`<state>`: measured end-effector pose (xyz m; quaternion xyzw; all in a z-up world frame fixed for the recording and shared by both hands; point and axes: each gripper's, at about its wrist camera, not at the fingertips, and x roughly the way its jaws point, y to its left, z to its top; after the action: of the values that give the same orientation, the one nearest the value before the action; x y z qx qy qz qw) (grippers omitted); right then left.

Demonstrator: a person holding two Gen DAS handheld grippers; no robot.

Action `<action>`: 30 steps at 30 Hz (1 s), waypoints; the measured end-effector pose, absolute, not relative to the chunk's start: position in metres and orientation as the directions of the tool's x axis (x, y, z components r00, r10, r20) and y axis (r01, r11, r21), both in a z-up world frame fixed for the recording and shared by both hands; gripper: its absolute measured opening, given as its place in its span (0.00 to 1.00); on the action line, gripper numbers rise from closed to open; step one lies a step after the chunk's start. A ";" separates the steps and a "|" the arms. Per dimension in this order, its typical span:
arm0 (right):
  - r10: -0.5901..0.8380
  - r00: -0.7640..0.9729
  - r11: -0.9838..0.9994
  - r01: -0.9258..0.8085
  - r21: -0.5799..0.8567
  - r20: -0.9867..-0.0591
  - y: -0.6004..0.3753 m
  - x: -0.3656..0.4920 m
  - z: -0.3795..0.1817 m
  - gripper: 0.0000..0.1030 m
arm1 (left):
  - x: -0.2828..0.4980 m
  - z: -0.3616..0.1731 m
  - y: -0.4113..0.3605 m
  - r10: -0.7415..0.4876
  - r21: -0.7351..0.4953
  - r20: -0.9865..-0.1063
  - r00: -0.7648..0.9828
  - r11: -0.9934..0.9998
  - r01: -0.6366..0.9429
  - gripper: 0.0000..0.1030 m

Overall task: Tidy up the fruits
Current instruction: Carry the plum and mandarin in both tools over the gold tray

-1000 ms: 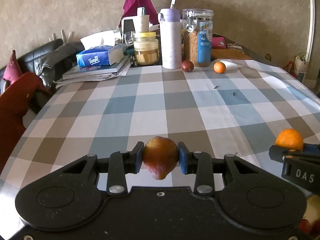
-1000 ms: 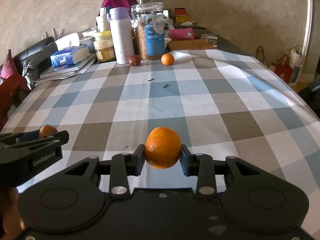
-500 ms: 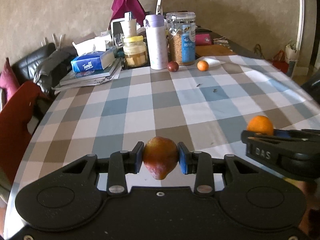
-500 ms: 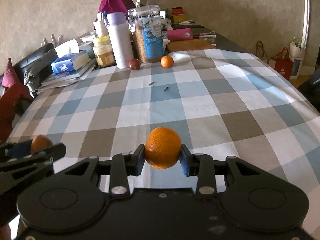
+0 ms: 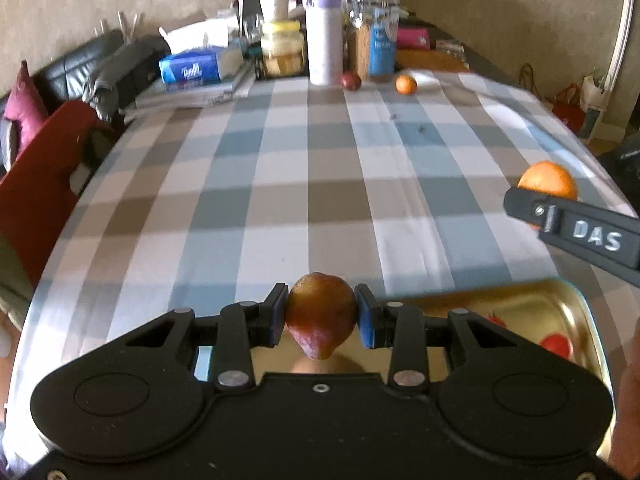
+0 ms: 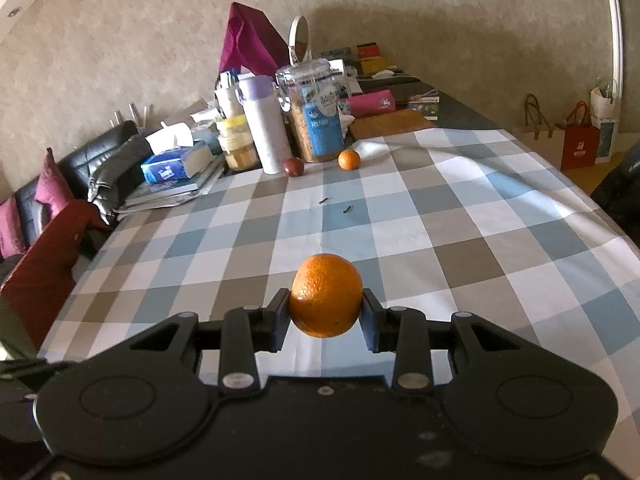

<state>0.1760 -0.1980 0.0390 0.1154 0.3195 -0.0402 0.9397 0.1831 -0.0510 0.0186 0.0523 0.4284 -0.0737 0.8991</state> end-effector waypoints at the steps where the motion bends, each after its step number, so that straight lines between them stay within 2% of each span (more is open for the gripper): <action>1: 0.002 0.796 0.971 0.144 0.193 -0.605 -0.197 0.170 0.041 0.36 | 0.180 0.018 -0.051 -0.084 0.034 -0.781 0.619 0.984 0.176 0.44; 18: 0.031 0.800 0.956 0.152 0.252 -0.599 -0.191 0.079 0.044 0.36 | 0.102 0.023 -0.050 -0.125 -0.003 -0.783 0.609 0.980 0.197 0.44; 25: 0.043 0.802 0.925 0.192 0.327 -0.596 -0.198 0.042 0.041 0.36 | 0.082 0.018 -0.055 -0.158 -0.046 -0.778 0.608 0.980 0.195 0.44; 30: -0.020 0.802 0.915 0.255 0.312 -0.596 -0.202 0.021 0.037 0.36 | 0.071 0.011 -0.061 -0.150 -0.048 -0.776 0.613 0.983 0.180 0.44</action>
<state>0.0206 -0.2017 0.0372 0.1922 0.3055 -0.0738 0.9297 0.0709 -0.0605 0.0111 0.0174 0.4301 -0.0917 0.8979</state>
